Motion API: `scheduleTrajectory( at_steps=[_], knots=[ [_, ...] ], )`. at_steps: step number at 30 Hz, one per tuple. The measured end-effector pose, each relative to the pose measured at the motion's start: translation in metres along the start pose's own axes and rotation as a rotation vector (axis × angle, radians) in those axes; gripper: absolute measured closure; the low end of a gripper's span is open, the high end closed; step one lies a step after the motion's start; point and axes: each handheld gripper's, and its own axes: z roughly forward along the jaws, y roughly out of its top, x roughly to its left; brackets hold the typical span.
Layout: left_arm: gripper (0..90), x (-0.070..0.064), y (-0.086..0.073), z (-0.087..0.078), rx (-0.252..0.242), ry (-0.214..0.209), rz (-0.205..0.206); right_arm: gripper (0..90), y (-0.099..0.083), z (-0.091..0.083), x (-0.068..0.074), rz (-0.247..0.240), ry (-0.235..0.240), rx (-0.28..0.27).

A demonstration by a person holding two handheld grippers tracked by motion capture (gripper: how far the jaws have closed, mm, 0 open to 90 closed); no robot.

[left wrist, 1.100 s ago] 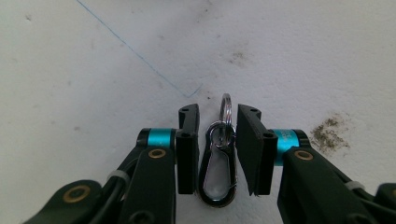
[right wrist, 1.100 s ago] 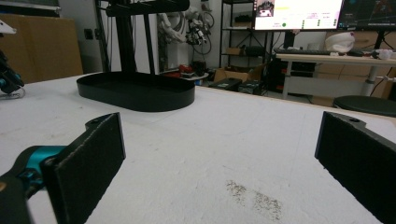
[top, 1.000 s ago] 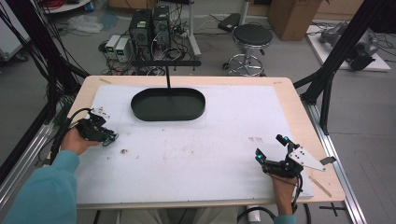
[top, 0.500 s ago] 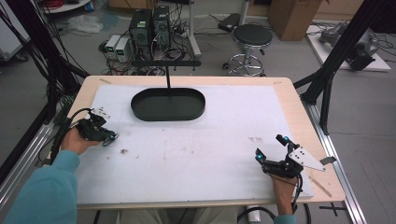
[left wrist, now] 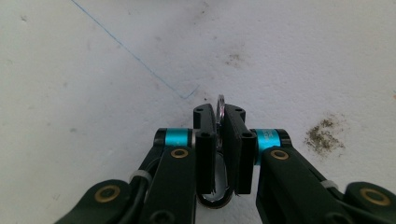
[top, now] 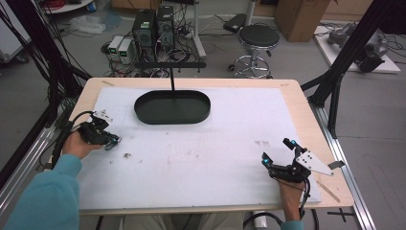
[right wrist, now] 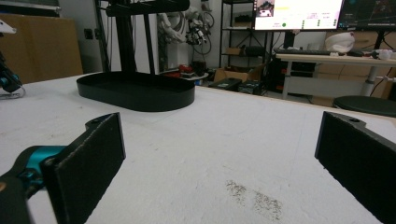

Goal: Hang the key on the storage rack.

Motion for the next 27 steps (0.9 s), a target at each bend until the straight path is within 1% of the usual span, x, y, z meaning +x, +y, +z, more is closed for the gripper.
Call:
scheduleTrajectory(
  at_steps=[2, 10, 13, 17, 18, 19, 20, 22, 24, 25, 27],
  knots=[
    [86.5, 0.0, 0.0, 0.0, -0.001, -0.004, -0.003, 0.8, 0.0, 0.0, 0.0, 0.001, 0.0, -0.001],
    [87.6, -0.002, 0.0, 0.001, 0.002, 0.0, 0.004, 0.8, 0.0, 0.0, 0.0, 0.001, 0.001, -0.002],
    [88.2, -0.002, 0.001, 0.0, 0.008, 0.005, -0.007, 0.8, 0.0, 0.0, 0.0, 0.0, 0.001, -0.003],
    [88.3, -0.002, 0.001, -0.004, -0.013, 0.014, -0.015, 0.8, 0.0, 0.0, 0.0, 0.003, 0.003, -0.003],
    [88.3, -0.002, 0.001, -0.005, -0.025, 0.015, -0.02, 0.8, 0.0, 0.0, 0.0, 0.003, 0.003, -0.003],
    [88.3, -0.002, 0.001, -0.007, -0.04, 0.008, -0.024, 0.8, 0.0, 0.0, 0.0, 0.002, 0.002, -0.002],
    [88.3, -0.002, 0.001, -0.009, -0.056, -0.011, -0.034, 0.8, 0.0, 0.0, 0.0, 0.002, 0.002, -0.002],
    [88.3, -0.003, 0.002, -0.014, -0.085, -0.016, -0.032, 0.8, 0.0, 0.0, 0.0, 0.002, 0.002, -0.003],
    [88.4, -0.004, 0.002, -0.018, -0.121, -0.033, -0.032, 0.8, 0.0, 0.0, 0.0, 0.0, 0.002, -0.002],
    [88.4, -0.005, 0.002, -0.02, -0.139, -0.027, -0.034, 0.8, 0.0, 0.0, 0.0, -0.001, 0.002, -0.003],
    [88.4, -0.006, 0.003, -0.025, -0.178, -0.032, -0.023, 0.8, 0.0, 0.0, 0.0, -0.003, -0.001, -0.001]
  ],
)
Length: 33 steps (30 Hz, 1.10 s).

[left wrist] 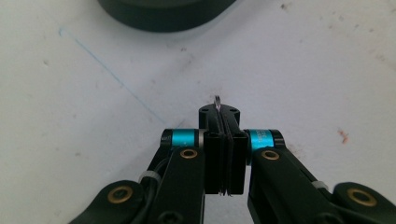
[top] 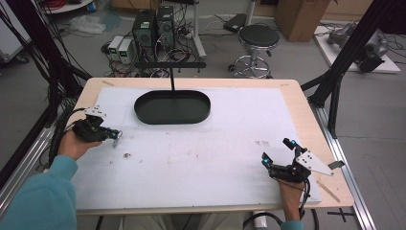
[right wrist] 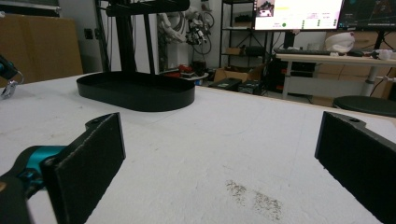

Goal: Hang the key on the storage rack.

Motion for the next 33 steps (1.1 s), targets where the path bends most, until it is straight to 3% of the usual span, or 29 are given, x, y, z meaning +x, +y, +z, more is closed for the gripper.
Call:
scheduleTrajectory(
  at_steps=[8, 17, 33],
  knots=[
    [88.4, -0.008, 0.008, -0.012, -0.111, -0.007, 0.039, 0.8, 0.0, 0.0, 0.0, 0.001, 0.002, 0.0],
    [88.4, -0.01, 0.028, -0.029, -0.229, -0.015, 0.038, 0.8, 0.0, 0.0, 0.0, -0.001, 0.0, 0.0],
    [88.4, 0.0, 0.077, -0.039, -0.278, -0.009, 0.075, 0.8, 0.0, -0.001, 0.001, 0.004, -0.001, -0.001]
  ],
)
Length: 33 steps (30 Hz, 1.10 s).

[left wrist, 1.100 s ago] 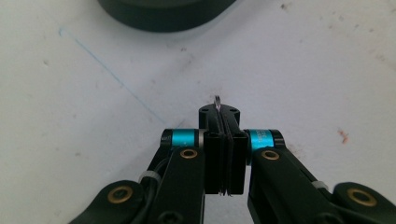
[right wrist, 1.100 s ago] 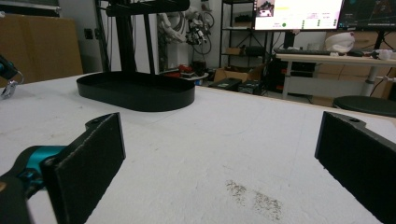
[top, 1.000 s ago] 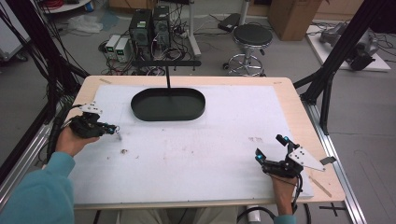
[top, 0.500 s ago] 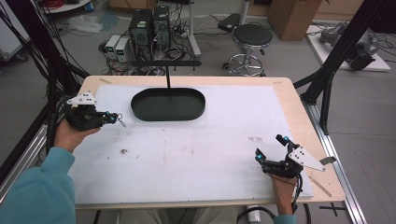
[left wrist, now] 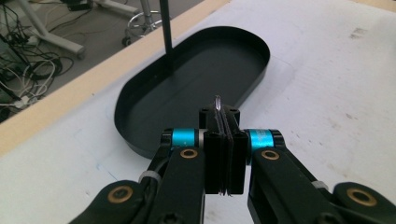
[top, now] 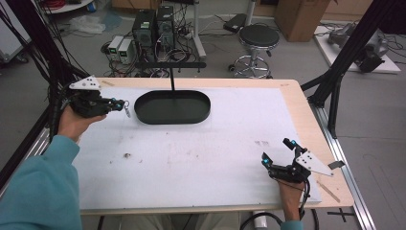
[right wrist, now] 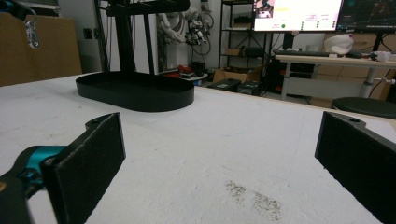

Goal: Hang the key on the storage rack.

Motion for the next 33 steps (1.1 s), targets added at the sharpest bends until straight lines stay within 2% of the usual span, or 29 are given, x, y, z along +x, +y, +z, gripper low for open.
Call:
scheduleTrajectory(
  at_steps=[5, 10, 19, 22, 24, 33],
  knots=[
    [88.5, 0.005, 0.014, 0.005, -0.009, 0.008, 0.012, 0.8, 0.0, 0.0, -0.001, -0.003, 0.001, -0.003],
    [88.5, 0.009, 0.024, 0.013, -0.025, 0.008, -0.004, 0.8, 0.0, 0.0, -0.001, -0.002, 0.002, -0.002],
    [88.5, 0.021, 0.049, 0.022, -0.053, 0.013, -0.005, 0.8, 0.0, 0.0, -0.001, -0.005, 0.001, -0.005],
    [88.5, 0.025, 0.055, 0.025, -0.045, 0.016, 0.002, 0.8, 0.0, 0.0, -0.001, -0.005, 0.0, -0.004],
    [88.5, 0.027, 0.058, 0.026, -0.062, 0.014, -0.001, 0.8, 0.0, 0.0, -0.001, -0.007, -0.001, -0.005],
    [88.5, 0.036, 0.07, 0.033, -0.051, 0.012, 0.003, 0.8, 0.0, 0.0, -0.001, -0.007, -0.001, -0.005]
  ],
)
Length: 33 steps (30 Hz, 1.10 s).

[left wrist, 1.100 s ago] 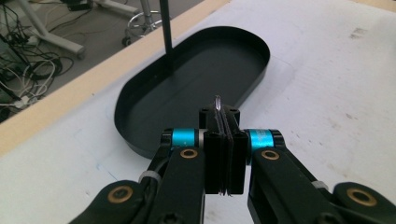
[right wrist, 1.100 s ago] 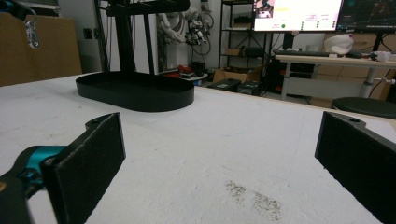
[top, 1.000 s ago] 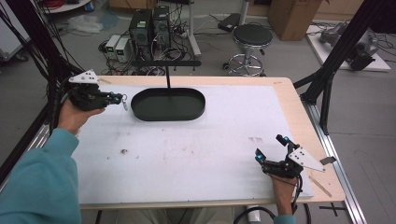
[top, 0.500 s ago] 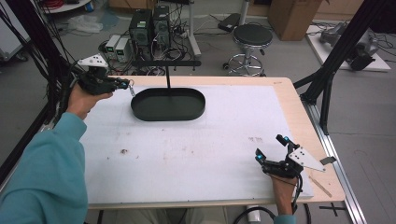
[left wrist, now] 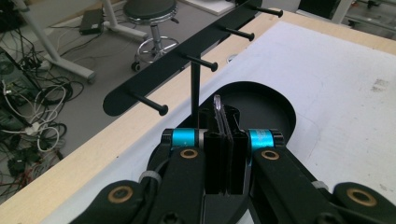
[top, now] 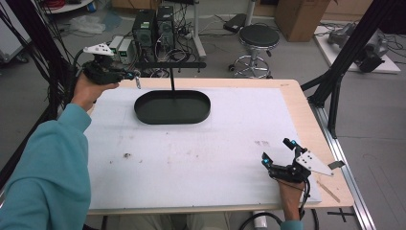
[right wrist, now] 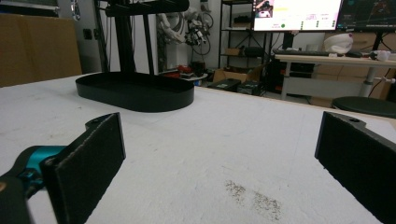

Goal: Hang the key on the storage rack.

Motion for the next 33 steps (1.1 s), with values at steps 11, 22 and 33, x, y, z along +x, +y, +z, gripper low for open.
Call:
scheduleTrajectory(
  at_steps=[11, 22, 33],
  knots=[
    [88.5, 0.01, 0.01, 0.018, 0.019, -0.001, 0.003, 0.8, 0.0, 0.0, 0.0, 0.006, 0.0, 0.006],
    [88.5, 0.02, 0.003, 0.026, 0.049, 0.01, -0.024, 0.8, 0.0, 0.0, 0.001, 0.009, -0.001, 0.009],
    [88.5, 0.024, -0.001, 0.034, 0.064, 0.018, -0.034, 0.8, 0.0, 0.0, 0.001, 0.005, -0.002, 0.008]
  ],
)
